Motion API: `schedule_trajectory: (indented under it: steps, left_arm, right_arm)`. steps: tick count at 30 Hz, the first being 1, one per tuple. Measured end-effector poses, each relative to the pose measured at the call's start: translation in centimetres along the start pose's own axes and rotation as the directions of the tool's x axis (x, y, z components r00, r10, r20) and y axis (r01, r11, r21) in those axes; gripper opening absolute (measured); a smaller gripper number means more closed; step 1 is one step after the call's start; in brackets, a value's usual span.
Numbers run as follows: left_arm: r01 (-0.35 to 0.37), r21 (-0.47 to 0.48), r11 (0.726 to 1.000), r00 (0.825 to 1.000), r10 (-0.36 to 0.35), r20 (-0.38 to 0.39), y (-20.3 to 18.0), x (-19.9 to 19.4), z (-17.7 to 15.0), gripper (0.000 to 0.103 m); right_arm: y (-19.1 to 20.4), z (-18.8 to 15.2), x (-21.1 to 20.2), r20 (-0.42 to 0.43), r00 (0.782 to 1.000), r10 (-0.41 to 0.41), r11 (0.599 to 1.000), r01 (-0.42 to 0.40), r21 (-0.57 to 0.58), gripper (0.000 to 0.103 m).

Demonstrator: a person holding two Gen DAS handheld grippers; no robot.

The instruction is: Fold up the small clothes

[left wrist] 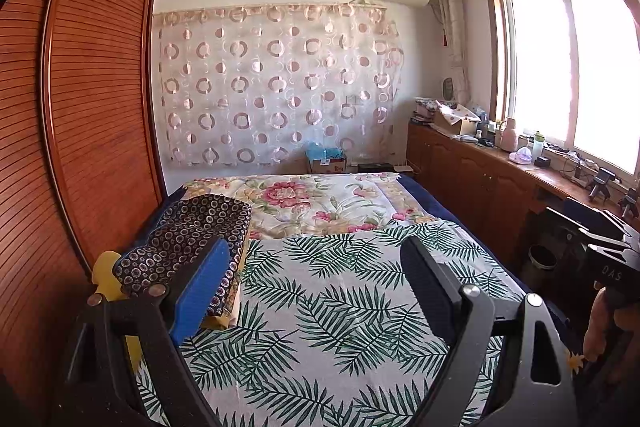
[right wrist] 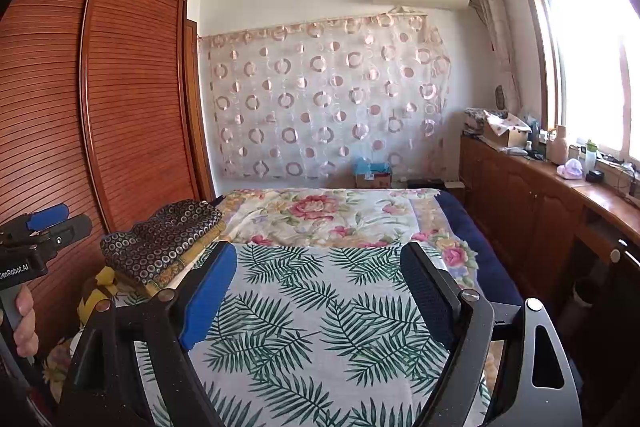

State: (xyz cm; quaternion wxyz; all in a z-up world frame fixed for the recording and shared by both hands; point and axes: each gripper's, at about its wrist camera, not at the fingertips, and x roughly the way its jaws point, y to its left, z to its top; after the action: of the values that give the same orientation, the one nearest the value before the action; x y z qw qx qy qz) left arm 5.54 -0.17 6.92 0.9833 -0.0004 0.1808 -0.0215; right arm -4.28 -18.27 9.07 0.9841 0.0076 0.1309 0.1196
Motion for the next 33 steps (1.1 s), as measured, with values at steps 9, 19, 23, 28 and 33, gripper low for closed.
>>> schedule_trajectory:
  steps: [9,19,23,28,33]
  left_arm:
    - [-0.002,0.000,1.000,1.000,0.002,0.003,0.1,-0.1,0.0,0.088]
    - [-0.004,0.002,1.000,1.000,0.004,0.006,0.1,-0.1,-0.1,0.088]
    - [-0.004,0.002,1.000,1.000,0.004,0.006,0.1,-0.1,-0.1,0.088]
    - [-0.004,0.001,1.000,1.000,0.004,0.008,0.1,-0.1,-0.1,0.088]
    - [-0.004,0.000,1.000,1.000,0.004,0.009,0.1,-0.1,-0.1,0.088]
  right_arm:
    - [-0.6,0.1,0.0,-0.001,1.000,0.003,1.000,-0.003,0.000,0.085]
    - [-0.8,0.1,0.0,-0.002,1.000,0.006,1.000,-0.006,-0.002,0.085]
    - [-0.8,0.1,0.1,-0.004,1.000,0.008,1.000,-0.008,-0.003,0.085]
    - [-1.0,0.2,0.2,-0.004,1.000,0.005,1.000,-0.005,-0.002,0.085]
    - [-1.2,0.1,0.2,-0.003,1.000,0.005,1.000,-0.005,-0.003,0.085]
